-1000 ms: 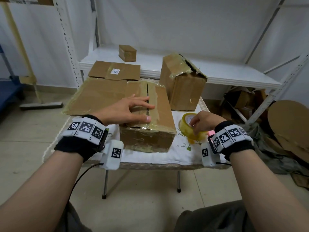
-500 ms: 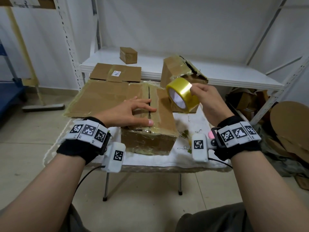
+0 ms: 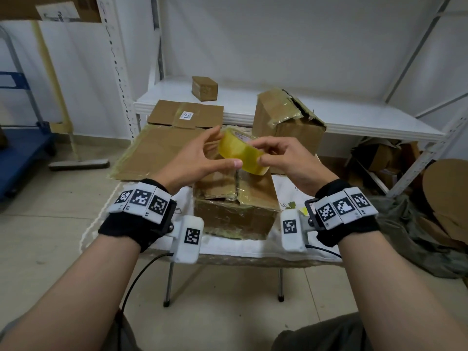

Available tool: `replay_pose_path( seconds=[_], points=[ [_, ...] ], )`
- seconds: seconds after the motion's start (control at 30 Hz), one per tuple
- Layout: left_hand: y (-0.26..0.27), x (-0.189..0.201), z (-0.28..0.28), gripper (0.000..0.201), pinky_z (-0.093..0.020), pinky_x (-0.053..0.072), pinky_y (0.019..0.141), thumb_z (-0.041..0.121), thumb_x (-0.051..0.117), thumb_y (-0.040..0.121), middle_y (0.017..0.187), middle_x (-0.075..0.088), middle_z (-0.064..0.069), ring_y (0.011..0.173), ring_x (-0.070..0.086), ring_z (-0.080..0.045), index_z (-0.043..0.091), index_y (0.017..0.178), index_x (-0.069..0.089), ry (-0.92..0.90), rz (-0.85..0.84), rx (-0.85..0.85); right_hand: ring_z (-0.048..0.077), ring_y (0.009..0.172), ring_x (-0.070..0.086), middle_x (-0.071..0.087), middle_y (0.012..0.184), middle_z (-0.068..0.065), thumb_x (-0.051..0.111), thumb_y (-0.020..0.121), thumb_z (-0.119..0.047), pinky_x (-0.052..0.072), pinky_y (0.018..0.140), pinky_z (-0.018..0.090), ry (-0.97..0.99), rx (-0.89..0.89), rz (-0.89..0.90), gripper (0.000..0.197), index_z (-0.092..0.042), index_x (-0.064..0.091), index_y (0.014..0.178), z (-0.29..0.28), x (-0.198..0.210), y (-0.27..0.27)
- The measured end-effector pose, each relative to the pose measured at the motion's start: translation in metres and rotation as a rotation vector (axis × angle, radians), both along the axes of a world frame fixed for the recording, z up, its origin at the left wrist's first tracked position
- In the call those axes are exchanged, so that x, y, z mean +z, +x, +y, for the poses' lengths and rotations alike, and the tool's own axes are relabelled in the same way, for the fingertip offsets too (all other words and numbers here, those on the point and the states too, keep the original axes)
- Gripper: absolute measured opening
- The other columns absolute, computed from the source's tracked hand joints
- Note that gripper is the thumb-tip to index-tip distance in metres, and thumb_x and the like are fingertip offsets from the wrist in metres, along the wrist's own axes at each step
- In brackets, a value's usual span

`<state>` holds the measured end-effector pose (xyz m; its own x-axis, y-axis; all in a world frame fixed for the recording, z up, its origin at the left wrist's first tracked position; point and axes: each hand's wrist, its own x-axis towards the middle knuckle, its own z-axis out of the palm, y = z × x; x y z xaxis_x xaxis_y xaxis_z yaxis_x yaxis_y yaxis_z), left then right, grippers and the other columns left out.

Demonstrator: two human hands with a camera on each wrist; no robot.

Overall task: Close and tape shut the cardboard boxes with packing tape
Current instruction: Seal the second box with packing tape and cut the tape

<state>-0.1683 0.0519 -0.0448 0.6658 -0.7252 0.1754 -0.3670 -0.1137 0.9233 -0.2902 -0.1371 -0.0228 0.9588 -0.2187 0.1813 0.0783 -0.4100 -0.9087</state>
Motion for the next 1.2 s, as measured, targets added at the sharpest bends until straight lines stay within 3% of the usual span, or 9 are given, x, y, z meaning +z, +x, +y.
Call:
replay_pose_path(
  seconds=[0.13, 0.23, 0.37, 0.57, 0.67, 0.8, 0.93, 1.1, 1.2],
  points=[
    [0.001, -0.002, -0.001, 0.086, -0.030, 0.046, 0.106, 0.036, 0.088, 0.068, 0.137, 0.059, 0.008, 0.124, 0.056, -0.006, 0.026, 0.143, 0.048, -0.027, -0.041, -0.014, 0.010, 0.094, 0.059, 0.067, 0.101, -0.006, 0.063, 0.087, 0.011, 0.050, 0.089, 0.031, 0.002, 0.045, 0.020, 0.036, -0.010, 0.075, 0.113, 0.002, -0.001, 0.002],
    [0.003, -0.002, -0.003, 0.079, -0.023, 0.048, 0.100, 0.030, 0.089, 0.068, 0.131, 0.062, 0.005, 0.120, 0.058, -0.007, 0.024, 0.139, 0.055, -0.052, -0.112, 0.068, 0.011, 0.094, 0.059, 0.067, 0.098, -0.008, 0.065, 0.085, 0.010, 0.051, 0.088, 0.030, 0.001, 0.051, 0.026, 0.037, -0.014, 0.075, 0.112, 0.000, -0.002, 0.003],
    [0.002, -0.003, -0.006, 0.079, -0.024, 0.051, 0.095, 0.044, 0.090, 0.061, 0.124, 0.063, 0.004, 0.111, 0.062, -0.006, 0.024, 0.132, 0.062, -0.061, -0.238, 0.179, 0.008, 0.087, 0.061, 0.068, 0.086, -0.011, 0.067, 0.086, 0.008, 0.055, 0.086, 0.028, 0.028, 0.034, 0.011, 0.038, -0.019, 0.075, 0.110, 0.000, -0.003, 0.002],
    [-0.006, 0.002, -0.009, 0.064, -0.023, 0.055, 0.088, 0.039, 0.090, 0.064, 0.112, 0.066, 0.002, 0.097, 0.065, -0.007, 0.020, 0.121, 0.070, -0.102, -0.350, 0.332, 0.003, 0.075, 0.054, 0.059, 0.084, -0.006, 0.069, 0.088, 0.004, 0.045, 0.064, 0.011, 0.041, -0.008, -0.045, 0.036, -0.019, 0.073, 0.115, 0.003, -0.005, 0.005],
    [-0.008, 0.003, -0.009, 0.059, -0.018, 0.054, 0.083, 0.037, 0.090, 0.064, 0.108, 0.068, 0.004, 0.092, 0.065, -0.004, 0.020, 0.118, 0.072, -0.117, -0.373, 0.370, 0.004, 0.078, 0.055, 0.060, 0.084, -0.007, 0.071, 0.087, 0.003, 0.048, 0.070, 0.014, 0.044, -0.020, -0.051, 0.036, -0.020, 0.074, 0.115, 0.004, -0.005, 0.007],
    [-0.010, 0.003, -0.008, 0.053, -0.009, 0.051, 0.076, 0.031, 0.090, 0.066, 0.103, 0.068, 0.007, 0.089, 0.065, 0.000, 0.020, 0.115, 0.073, -0.135, -0.367, 0.381, 0.001, 0.074, 0.056, 0.060, 0.082, -0.008, 0.072, 0.087, 0.002, 0.046, 0.065, 0.011, 0.038, -0.026, -0.056, 0.036, -0.016, 0.074, 0.119, 0.005, -0.006, 0.008],
    [-0.008, 0.002, -0.007, 0.028, -0.020, 0.057, 0.081, 0.020, 0.084, 0.077, 0.096, 0.073, 0.007, 0.087, 0.069, -0.003, 0.019, 0.104, 0.076, -0.203, -0.262, 0.381, 0.003, 0.078, 0.055, 0.062, 0.083, -0.008, 0.071, 0.087, 0.003, 0.045, 0.064, 0.011, 0.023, -0.027, -0.059, 0.037, -0.015, 0.075, 0.119, 0.005, -0.006, 0.008],
    [-0.003, 0.000, -0.006, 0.009, -0.026, 0.059, 0.081, 0.012, 0.079, 0.082, 0.084, 0.076, 0.005, 0.082, 0.072, -0.009, 0.017, 0.090, 0.078, -0.232, -0.137, 0.427, 0.008, 0.091, 0.057, 0.067, 0.096, 0.000, 0.072, 0.084, 0.004, 0.052, 0.083, 0.024, -0.017, -0.008, -0.038, 0.036, -0.014, 0.077, 0.115, 0.006, -0.008, 0.009],
    [-0.002, -0.002, -0.007, 0.007, -0.023, 0.059, 0.076, 0.012, 0.078, 0.082, 0.082, 0.075, 0.004, 0.080, 0.072, -0.010, 0.017, 0.086, 0.077, -0.217, -0.115, 0.426, 0.003, 0.088, 0.057, 0.067, 0.099, -0.005, 0.074, 0.083, 0.004, 0.052, 0.083, 0.022, -0.040, -0.001, -0.023, 0.036, -0.014, 0.077, 0.114, 0.005, -0.010, 0.010]
  ],
)
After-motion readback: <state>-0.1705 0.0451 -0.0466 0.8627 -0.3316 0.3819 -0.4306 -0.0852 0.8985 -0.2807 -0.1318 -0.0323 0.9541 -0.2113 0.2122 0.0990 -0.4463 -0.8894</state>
